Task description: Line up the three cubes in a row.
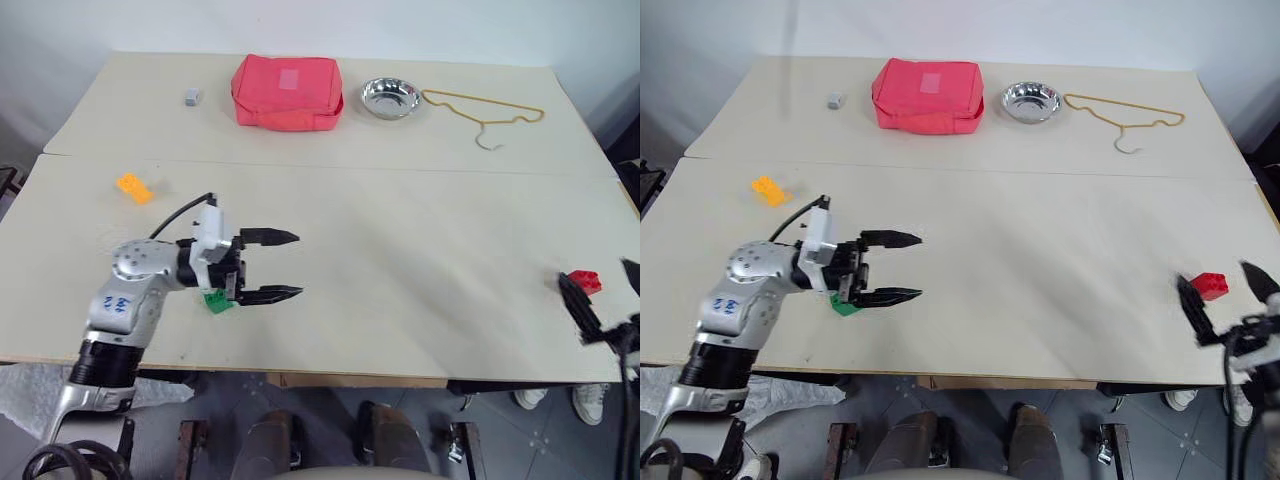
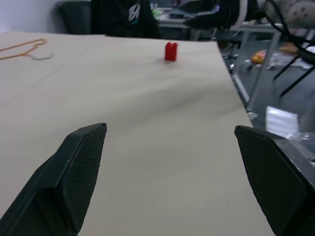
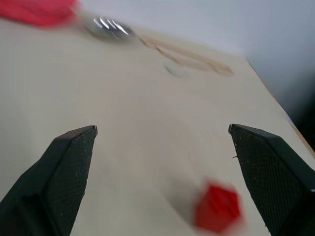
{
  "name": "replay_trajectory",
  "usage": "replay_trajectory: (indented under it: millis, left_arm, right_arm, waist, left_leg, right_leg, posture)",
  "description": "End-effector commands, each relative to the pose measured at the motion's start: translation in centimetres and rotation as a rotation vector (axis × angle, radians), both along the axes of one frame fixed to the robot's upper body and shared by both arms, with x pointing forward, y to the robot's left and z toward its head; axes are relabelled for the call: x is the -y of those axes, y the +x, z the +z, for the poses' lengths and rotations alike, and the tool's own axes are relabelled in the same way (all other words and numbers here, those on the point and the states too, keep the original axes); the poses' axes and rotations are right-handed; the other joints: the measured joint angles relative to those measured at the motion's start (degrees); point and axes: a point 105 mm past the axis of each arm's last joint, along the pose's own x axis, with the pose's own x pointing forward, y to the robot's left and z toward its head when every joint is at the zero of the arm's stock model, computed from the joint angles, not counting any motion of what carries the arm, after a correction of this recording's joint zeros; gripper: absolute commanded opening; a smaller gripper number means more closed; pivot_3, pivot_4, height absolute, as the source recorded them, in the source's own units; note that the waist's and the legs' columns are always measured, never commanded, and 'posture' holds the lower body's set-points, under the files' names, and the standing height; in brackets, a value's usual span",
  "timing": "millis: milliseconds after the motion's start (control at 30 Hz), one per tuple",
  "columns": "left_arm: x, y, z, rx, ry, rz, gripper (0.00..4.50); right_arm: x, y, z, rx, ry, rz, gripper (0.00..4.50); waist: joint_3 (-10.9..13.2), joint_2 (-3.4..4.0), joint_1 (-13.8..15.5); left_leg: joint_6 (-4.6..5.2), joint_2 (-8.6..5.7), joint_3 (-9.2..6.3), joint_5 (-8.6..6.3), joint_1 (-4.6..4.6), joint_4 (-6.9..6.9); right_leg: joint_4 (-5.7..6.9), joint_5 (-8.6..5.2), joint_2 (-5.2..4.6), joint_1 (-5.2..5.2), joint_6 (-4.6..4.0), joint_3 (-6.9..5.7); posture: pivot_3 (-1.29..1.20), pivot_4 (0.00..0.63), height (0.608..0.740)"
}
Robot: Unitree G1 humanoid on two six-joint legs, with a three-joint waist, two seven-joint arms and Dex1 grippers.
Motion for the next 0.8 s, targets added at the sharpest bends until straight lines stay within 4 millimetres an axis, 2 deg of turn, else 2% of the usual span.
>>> replay_trajectory:
  millis: [33, 200, 267, 400, 467, 600, 700, 800]
  left_arm:
    - [0.6, -0.2, 0.0, 0.040, 0.025, -0.042, 4.42]
    - [0.5, 0.3, -0.1, 0.106, 0.034, -0.001, 4.42]
    - [0.7, 0.8, 0.6, 0.115, -0.010, 0.038, 4.42]
    - [1.1, 0.7, 1.9, 0.114, -0.065, 0.048, 4.42]
    - [1.1, 0.6, 1.8, 0.117, -0.059, 0.047, 4.42]
    - [0.9, 0.2, 1.1, 0.138, -0.021, 0.051, 4.42]
    - [0.9, 0.1, 1.1, 0.135, -0.032, 0.062, 4.42]
    - [0.9, 0.1, 1.1, 0.136, -0.034, 0.066, 4.42]
  right_arm:
    - [1.5, -0.4, 0.0, -0.056, 0.005, -0.077, 4.50]
    - [1.2, 2.1, 0.2, -0.147, 0.119, -0.067, 4.50]
    - [2.0, 3.0, -0.1, -0.194, 0.163, -0.116, 4.50]
    - [3.4, 4.6, 0.1, -0.255, 0.127, -0.188, 4.50]
    - [3.9, 5.0, 0.1, -0.284, 0.124, -0.220, 4.50]
    - [6.2, 5.6, -1.0, -0.397, 0.087, -0.318, 4.50]
    - [6.5, 5.6, -1.6, -0.444, 0.106, -0.324, 4.50]
    - [5.8, 5.7, -2.1, -0.470, 0.147, -0.284, 4.50]
  waist:
    - [0.0, 0.00, -0.2]
    - [0.0, 0.04, -0.1]
    - [0.0, 0.04, 0.1]
    - [0.0, 0.04, 1.2]
    - [0.0, 0.04, 1.5]
    - [0.0, 0.04, 1.5]
    - [0.0, 0.04, 1.5]
    - [0.0, 0.04, 1.5]
  left_leg:
    - [0.00, 0.01, 0.03, 0.00, 0.03, -0.02]
    - [0.02, 0.02, 0.10, 0.01, 0.06, 0.11]
    - [0.02, 0.03, 0.01, 0.01, 0.00, 0.15]
    - [0.05, -0.06, -0.14, 0.02, -0.13, 0.17]
    - [0.07, -0.09, -0.11, 0.02, -0.14, 0.17]
    - [0.09, -0.11, -0.09, 0.03, -0.15, 0.17]
    - [0.08, -0.08, -0.10, 0.03, -0.16, 0.15]
    - [0.08, -0.07, -0.09, 0.04, -0.17, 0.16]
  right_leg:
    - [0.01, 0.00, 0.00, -0.01, 0.00, 0.05]
    - [0.14, 0.01, -0.05, -0.03, 0.00, 0.16]
    - [0.15, 0.01, -0.07, -0.04, 0.00, 0.10]
    - [0.12, 0.01, -0.16, -0.05, 0.00, -0.05]
    - [0.11, 0.01, -0.18, -0.04, 0.00, -0.04]
    - [0.09, 0.02, -0.18, -0.02, 0.03, -0.05]
    - [0.08, 0.02, -0.16, -0.03, 0.03, -0.10]
    - [0.08, 0.02, -0.14, -0.03, 0.03, -0.09]
  posture:
    - [0.00, 0.150, 0.740]
    - [0.00, 0.150, 0.740]
    - [0.00, 0.150, 0.740]
    - [0.00, 0.150, 0.740]
    - [0.00, 0.150, 0.740]
    - [0.00, 0.150, 0.740]
    - [0.00, 0.150, 0.740]
    - [0.00, 0.150, 0.740]
